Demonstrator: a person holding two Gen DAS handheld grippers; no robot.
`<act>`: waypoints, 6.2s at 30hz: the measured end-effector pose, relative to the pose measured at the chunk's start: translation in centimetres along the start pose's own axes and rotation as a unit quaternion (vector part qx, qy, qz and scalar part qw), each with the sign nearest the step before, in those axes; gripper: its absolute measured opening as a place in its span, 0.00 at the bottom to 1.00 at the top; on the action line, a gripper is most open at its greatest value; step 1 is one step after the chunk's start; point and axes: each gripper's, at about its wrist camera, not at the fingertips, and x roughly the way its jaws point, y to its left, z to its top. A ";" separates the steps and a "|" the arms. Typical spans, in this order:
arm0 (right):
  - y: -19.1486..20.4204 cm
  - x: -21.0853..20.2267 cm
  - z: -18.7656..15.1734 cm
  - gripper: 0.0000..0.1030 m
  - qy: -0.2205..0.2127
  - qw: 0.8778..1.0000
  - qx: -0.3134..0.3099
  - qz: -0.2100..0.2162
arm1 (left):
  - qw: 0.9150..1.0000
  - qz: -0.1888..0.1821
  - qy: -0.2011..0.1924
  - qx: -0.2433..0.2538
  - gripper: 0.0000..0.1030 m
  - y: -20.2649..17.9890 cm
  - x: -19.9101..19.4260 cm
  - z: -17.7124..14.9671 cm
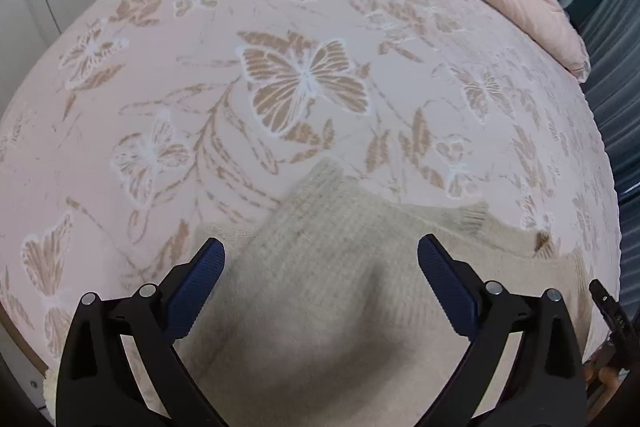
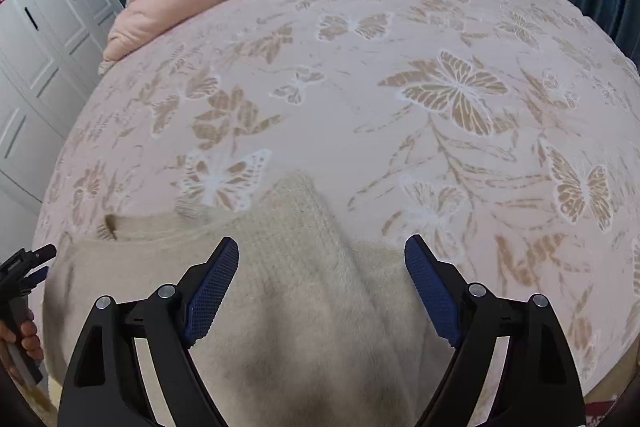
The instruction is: Fold small clothes
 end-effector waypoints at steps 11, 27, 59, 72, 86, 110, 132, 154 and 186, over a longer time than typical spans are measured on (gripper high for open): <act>-4.0 2.1 0.9 0.08 0.027 0.998 0.051 0.011 | 0.999 0.034 0.032 0.014 0.10 2.3 3.3 1.3; 14.2 -1.0 -8.4 0.22 0.053 0.983 -0.108 0.139 | 0.993 -0.004 -0.002 0.120 0.49 -8.2 -2.9 -8.3; -2.8 -5.8 -13.7 0.03 0.009 0.998 0.048 -0.036 | 0.988 0.059 -0.006 0.144 0.80 -5.2 -5.0 -15.7; -1.1 -7.5 -7.8 0.65 -0.041 0.999 0.029 -0.013 | 0.998 0.037 -0.037 0.033 0.83 2.5 -7.8 -11.9; -5.3 -1.7 -5.6 0.07 0.008 0.996 0.085 -0.025 | 0.992 0.093 0.002 0.082 0.37 2.0 -2.6 -8.6; 20.8 -1.9 -10.3 0.25 0.042 0.980 -0.178 0.074 | 0.990 0.108 -0.025 0.085 0.58 0.1 -3.3 -8.9; 31.7 3.1 -8.1 0.28 0.098 0.967 -0.214 0.094 | 0.996 0.069 -0.022 0.059 0.71 3.3 -6.4 -11.8; 12.1 -5.1 -12.1 0.30 0.043 0.997 -0.043 0.057 | 0.993 0.071 -0.026 0.086 0.72 1.4 -7.7 -13.7; 19.2 -2.7 -10.6 0.16 0.050 0.988 -0.098 0.106 | 0.988 -0.028 0.002 -0.153 0.88 7.4 -6.0 -18.1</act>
